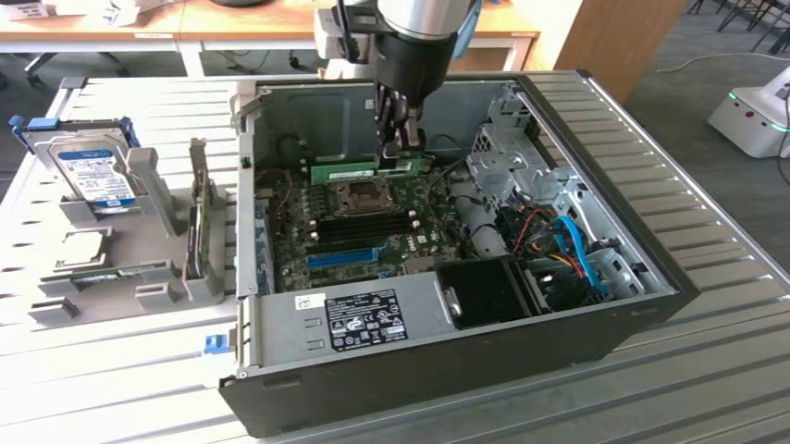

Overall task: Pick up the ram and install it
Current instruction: 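Insert the ram into the slot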

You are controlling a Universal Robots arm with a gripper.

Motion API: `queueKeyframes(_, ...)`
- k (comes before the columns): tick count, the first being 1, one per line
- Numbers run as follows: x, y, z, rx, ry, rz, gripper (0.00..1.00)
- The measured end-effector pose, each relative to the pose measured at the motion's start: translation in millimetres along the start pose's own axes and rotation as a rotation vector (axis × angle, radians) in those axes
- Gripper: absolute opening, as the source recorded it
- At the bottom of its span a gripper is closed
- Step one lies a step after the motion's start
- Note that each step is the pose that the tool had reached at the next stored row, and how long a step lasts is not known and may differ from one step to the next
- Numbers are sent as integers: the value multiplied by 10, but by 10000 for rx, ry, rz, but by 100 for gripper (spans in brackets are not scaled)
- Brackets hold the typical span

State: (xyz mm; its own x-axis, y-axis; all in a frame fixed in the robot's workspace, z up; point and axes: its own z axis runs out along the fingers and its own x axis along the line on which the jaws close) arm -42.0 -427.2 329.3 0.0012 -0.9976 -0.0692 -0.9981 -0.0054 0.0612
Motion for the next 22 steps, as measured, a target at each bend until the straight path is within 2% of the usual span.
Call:
queueKeyframes(12, 8, -8, 122, 0, 1, -1, 12)
queueKeyframes(22, 18, -16, 265, 0, 0, 0, 12)
